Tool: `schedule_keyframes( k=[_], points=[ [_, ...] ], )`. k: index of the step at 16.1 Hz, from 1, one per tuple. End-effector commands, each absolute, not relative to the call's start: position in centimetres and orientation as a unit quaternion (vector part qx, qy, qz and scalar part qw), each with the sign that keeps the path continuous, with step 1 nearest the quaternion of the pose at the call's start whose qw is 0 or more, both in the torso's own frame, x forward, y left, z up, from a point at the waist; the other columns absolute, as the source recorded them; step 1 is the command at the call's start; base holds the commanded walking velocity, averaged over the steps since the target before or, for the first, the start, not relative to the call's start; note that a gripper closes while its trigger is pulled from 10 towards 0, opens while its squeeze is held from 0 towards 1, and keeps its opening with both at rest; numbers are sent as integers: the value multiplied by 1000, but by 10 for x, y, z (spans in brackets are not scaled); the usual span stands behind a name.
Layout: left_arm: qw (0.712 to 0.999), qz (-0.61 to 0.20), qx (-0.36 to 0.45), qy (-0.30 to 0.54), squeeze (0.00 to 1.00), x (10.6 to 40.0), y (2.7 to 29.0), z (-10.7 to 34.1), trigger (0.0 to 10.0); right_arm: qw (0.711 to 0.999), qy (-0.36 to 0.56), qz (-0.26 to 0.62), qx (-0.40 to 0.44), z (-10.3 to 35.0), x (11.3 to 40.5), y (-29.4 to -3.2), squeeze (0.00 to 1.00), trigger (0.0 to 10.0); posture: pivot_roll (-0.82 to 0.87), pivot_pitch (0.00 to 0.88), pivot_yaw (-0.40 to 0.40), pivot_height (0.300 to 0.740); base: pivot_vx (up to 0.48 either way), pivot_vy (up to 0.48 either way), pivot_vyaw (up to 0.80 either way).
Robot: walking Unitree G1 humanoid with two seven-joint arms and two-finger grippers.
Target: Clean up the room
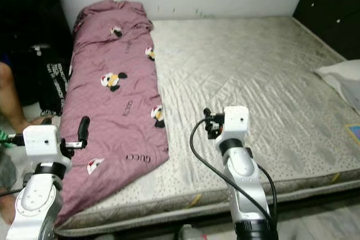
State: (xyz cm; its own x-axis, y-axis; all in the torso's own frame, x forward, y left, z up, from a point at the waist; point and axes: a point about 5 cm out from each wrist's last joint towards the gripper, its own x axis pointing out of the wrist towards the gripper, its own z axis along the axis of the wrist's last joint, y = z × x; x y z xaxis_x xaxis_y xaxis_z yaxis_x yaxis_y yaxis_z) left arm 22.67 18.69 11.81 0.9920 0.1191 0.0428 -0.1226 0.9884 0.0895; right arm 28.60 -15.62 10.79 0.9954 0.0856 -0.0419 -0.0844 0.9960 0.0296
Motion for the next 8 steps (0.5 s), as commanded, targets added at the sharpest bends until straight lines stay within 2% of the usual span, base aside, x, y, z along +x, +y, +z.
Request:
schedule_keyframes(
  k=[1, 5, 8],
  points=[
    [997, 62, 49, -9, 0, 227, 187, 115, 10000, 999, 20, 44, 16, 110, 286, -156, 0, 10000, -32, 52, -21, 640, 0, 0, 0],
    [997, 64, 53, -12, 0, 230, 187, 117, 10000, 999, 19, 46, 14, 111, 289, -155, 0, 10000, -33, 62, -27, 593, 0, 0, 0],
    [996, 80, 48, -12, 0, 231, 189, 116, 10000, 998, 19, 49, 15, 111, 289, -154, 0, 10000, -35, 62, -28, 593, 0, 0, 0]
  ],
)
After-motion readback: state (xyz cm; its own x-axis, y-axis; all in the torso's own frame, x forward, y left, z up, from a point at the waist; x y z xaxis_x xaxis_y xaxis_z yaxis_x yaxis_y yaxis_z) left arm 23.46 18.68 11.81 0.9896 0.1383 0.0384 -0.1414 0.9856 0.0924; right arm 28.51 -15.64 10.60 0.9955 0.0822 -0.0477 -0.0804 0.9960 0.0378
